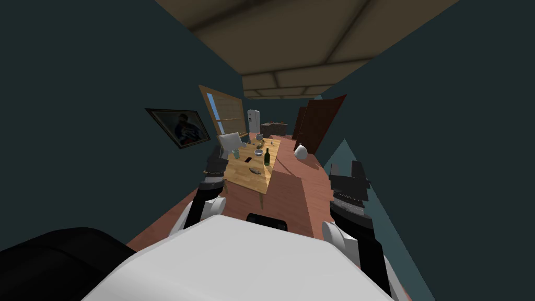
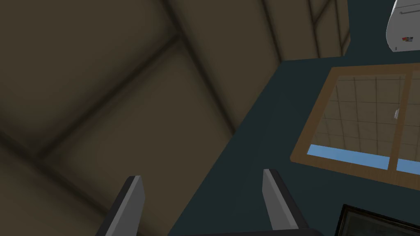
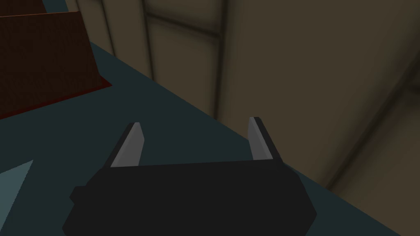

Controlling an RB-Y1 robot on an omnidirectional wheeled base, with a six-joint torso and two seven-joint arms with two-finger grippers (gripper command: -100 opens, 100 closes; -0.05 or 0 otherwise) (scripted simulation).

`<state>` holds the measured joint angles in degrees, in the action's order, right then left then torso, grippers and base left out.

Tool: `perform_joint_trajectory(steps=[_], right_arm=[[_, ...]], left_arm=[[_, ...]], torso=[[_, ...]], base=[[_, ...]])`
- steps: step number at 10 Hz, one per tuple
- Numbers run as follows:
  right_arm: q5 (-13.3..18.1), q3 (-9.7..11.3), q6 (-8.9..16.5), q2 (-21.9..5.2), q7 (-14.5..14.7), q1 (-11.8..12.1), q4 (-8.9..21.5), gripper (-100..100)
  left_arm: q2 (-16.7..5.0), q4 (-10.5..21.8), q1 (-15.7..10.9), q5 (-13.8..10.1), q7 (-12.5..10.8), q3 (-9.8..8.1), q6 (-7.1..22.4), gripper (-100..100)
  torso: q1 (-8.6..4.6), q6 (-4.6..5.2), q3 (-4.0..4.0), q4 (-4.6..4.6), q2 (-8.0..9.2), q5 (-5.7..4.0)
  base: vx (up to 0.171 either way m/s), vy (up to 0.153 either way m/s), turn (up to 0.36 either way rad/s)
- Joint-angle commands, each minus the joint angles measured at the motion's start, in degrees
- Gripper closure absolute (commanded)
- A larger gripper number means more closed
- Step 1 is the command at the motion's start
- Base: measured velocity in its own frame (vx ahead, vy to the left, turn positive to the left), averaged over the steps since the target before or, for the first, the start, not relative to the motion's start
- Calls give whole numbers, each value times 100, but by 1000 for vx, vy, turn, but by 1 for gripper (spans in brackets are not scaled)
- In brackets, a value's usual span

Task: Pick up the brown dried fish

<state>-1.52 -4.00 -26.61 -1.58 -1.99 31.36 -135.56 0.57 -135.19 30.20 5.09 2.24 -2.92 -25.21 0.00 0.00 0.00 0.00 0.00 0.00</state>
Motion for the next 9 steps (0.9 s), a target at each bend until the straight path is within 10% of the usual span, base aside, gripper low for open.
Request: perform_joint_trajectory(steps=[1, 9], right_arm=[[0, 0, 0, 0, 0, 0, 0, 0], [0, 1, 0, 1, 0, 0, 0, 0]], left_arm=[[-215, 81, -65, -36, 3, -58, 113, -100], [-1049, 777, -564, -285, 51, -525, 1003, -100]], torso=[[0, 0, 0, 0, 0, 0], [-46, 0, -7, -3, -11, -11]], base=[[22, -30, 4], [18, -103, 25]])
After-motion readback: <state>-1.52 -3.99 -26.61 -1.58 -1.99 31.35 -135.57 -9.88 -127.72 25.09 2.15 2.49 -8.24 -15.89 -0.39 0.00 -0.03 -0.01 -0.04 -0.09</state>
